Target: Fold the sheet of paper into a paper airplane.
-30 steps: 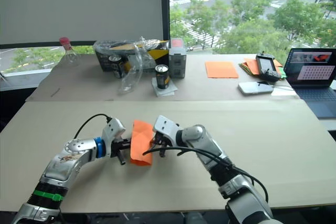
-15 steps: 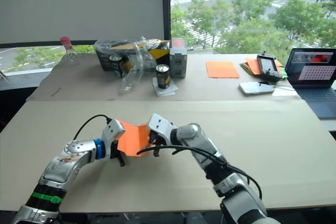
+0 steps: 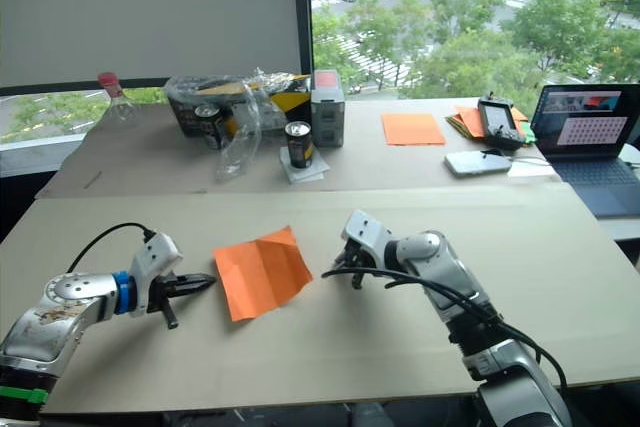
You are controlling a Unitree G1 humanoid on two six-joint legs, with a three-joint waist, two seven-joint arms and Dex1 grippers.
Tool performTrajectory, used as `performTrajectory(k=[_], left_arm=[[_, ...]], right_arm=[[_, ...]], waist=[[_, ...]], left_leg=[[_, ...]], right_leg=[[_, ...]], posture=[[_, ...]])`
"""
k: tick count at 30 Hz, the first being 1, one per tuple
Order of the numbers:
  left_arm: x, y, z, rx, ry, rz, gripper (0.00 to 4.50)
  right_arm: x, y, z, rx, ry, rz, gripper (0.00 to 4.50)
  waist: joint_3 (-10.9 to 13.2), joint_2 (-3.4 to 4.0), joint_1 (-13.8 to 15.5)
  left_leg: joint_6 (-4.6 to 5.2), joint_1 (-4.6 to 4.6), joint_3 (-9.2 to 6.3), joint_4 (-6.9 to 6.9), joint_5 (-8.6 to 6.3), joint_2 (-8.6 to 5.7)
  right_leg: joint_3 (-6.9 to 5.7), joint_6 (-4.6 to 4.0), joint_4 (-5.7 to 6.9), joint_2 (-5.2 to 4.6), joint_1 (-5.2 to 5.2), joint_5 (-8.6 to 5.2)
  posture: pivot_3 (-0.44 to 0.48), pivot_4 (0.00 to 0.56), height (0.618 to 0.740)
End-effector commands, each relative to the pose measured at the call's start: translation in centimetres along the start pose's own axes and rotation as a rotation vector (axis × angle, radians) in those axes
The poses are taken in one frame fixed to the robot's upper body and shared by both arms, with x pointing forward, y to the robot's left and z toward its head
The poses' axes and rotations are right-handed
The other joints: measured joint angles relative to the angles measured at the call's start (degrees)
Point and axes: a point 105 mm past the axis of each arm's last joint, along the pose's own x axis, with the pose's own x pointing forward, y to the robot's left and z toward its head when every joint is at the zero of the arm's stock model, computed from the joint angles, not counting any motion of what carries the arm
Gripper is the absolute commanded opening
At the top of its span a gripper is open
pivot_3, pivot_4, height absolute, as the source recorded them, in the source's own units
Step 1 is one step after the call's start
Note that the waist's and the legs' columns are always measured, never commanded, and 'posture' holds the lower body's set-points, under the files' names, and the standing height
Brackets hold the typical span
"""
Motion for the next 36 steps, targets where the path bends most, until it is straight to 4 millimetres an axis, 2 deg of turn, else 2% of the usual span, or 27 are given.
performTrajectory(k=[1,4,6,8,14,20,24,27,30,33,36], left_arm=[[-2.3,1.9,0.8,-0.016,-0.029,0.079,0.00],[-2.3,1.5,3.3,-0.053,-0.148,0.061,0.00],[-1.6,0.1,5.2,-0.066,-0.250,-0.013,0.00],[-0.4,-1.8,5.8,-0.076,-0.282,-0.090,0.00],[3.1,-4.1,4.1,-0.098,-0.202,-0.139,0.00],[5.5,-5.5,1.3,-0.095,-0.084,-0.137,0.00],[5.3,-5.2,1.8,-0.110,-0.117,-0.123,0.00],[3.8,-4.1,3.8,-0.165,-0.235,-0.101,0.00],[2.1,-2.8,4.9,-0.222,-0.297,-0.069,0.00],[0.3,-1.3,4.9,-0.267,-0.296,-0.010,0.00],[-0.1,-0.5,4.1,-0.262,-0.233,0.036,0.00]], right_arm=[[-0.2,0.3,1.0,0.004,-0.042,0.012,0.02],[-0.1,0.6,0.9,0.017,-0.043,0.018,0.02],[0.0,0.8,1.0,0.023,-0.050,0.020,0.02],[0.2,0.8,1.2,0.030,-0.066,0.021,0.02],[1.5,1.0,1.8,0.019,-0.098,0.046,0.02],[2.3,1.1,4.2,0.002,-0.174,0.093,0.02],[2.2,0.9,4.1,-0.004,-0.166,0.085,0.02],[1.6,0.2,3.1,-0.002,-0.121,0.041,0.02],[0.9,-0.7,2.2,-0.003,-0.077,-0.002,0.02],[-0.5,-2.1,0.9,-0.026,-0.010,-0.069,0.02],[-2.2,-3.4,0.4,-0.047,0.027,-0.121,0.02]], waist=[[0.02,0.01,0.19],[0.02,0.01,1.24],[0.02,0.01,1.91],[0.03,0.00,2.47],[0.03,0.00,2.55],[0.02,0.01,2.42],[0.01,0.02,2.81],[0.01,0.01,2.79],[0.02,0.01,2.76],[0.02,0.01,2.70],[0.02,0.01,2.71]], left_leg=[[-0.01,-0.07,0.00,0.00,0.00,0.00],[-0.02,-0.32,0.00,0.06,0.01,-0.07],[-0.03,-0.46,-0.01,0.15,0.01,-0.11],[-0.03,-0.59,-0.01,0.27,0.01,-0.14],[-0.04,-0.56,-0.01,0.40,0.01,-0.12],[-0.03,-0.53,-0.04,0.45,0.01,-0.08],[-0.04,-0.49,-0.03,0.48,0.01,-0.11],[-0.03,-0.52,-0.02,0.52,0.01,-0.11],[-0.03,-0.61,-0.04,0.53,0.01,-0.10],[-0.03,-0.62,-0.04,0.53,0.01,-0.10],[-0.03,-0.62,-0.04,0.53,0.01,-0.11]], right_leg=[[0.00,0.00,0.00,-0.01,-0.06,0.00],[-0.03,-0.01,-0.08,-0.09,-0.15,0.01],[-0.05,0.00,-0.12,-0.15,-0.18,0.01],[-0.07,0.01,-0.14,-0.19,-0.20,0.02],[-0.06,-0.03,-0.06,-0.13,-0.19,0.07],[-0.08,-0.09,-0.02,-0.07,-0.18,0.12],[-0.07,-0.09,-0.03,-0.11,-0.10,0.12],[-0.07,-0.08,-0.03,-0.11,-0.11,0.12],[-0.09,-0.07,-0.01,-0.10,-0.21,0.13],[-0.09,-0.07,-0.02,-0.10,-0.21,0.12],[-0.09,-0.07,-0.04,-0.11,-0.21,0.12]], posture=[[0.000,0.150,0.730],[0.000,0.150,0.730],[0.000,0.150,0.730],[0.000,0.150,0.730],[0.000,0.150,0.730],[0.000,0.150,0.730],[0.000,0.150,0.730],[0.000,0.150,0.730],[0.000,0.150,0.730],[0.000,0.150,0.730],[0.000,0.150,0.730]])
